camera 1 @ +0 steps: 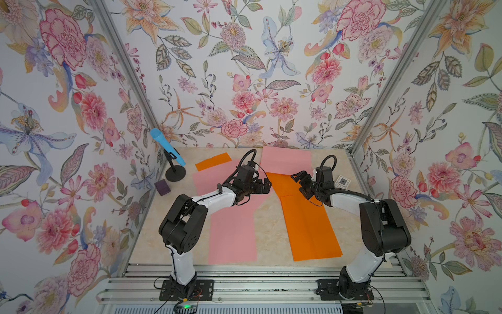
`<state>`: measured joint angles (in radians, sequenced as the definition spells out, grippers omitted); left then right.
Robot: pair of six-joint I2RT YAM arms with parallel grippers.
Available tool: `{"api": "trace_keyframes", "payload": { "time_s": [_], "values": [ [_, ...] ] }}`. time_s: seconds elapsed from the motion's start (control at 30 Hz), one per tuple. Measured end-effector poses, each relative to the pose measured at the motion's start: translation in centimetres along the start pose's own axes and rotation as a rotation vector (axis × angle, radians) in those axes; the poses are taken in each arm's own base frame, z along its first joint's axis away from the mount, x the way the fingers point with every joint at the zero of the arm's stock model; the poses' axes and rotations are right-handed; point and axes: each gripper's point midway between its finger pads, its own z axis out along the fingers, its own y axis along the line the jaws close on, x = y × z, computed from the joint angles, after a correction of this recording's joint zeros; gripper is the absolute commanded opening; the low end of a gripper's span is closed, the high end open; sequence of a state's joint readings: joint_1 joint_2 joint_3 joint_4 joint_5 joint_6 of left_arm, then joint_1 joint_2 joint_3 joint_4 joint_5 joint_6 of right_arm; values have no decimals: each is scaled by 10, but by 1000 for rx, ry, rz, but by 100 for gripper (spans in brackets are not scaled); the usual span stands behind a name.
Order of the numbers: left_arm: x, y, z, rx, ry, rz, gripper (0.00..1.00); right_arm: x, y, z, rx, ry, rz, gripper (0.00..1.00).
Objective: Sort the scattered colored papers by color
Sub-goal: Pick up the colored paper.
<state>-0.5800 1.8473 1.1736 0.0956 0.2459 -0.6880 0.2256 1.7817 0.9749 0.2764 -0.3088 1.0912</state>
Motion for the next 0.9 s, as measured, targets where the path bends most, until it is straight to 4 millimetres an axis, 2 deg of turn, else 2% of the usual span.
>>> {"api": "trace_keyframes", "payload": {
  "time_s": [0.13,0.23,0.33,0.43,0.57,0.73,0.9],
  "values": [
    [18,15,-14,-20,15,-13,100,-20,19,35,-68,-54,58,87],
    [18,27,-28,-32,-5,-31,100,-34,30,55,-121,-90,99,84],
    [12,39,-42,-44,-37,-48,100,-41,28,71,-153,-109,152,81],
    [5,48,-53,-49,-68,-61,100,-40,13,83,-140,-114,199,80],
    [0,56,-59,-55,-89,-73,100,-40,2,89,-134,-125,230,79],
    [-5,58,-60,-38,-100,-80,100,-48,7,87,-172,-144,241,78],
    [-2,57,-55,-21,-90,-80,100,-54,0,90,-175,-154,267,76]
  ]
}}
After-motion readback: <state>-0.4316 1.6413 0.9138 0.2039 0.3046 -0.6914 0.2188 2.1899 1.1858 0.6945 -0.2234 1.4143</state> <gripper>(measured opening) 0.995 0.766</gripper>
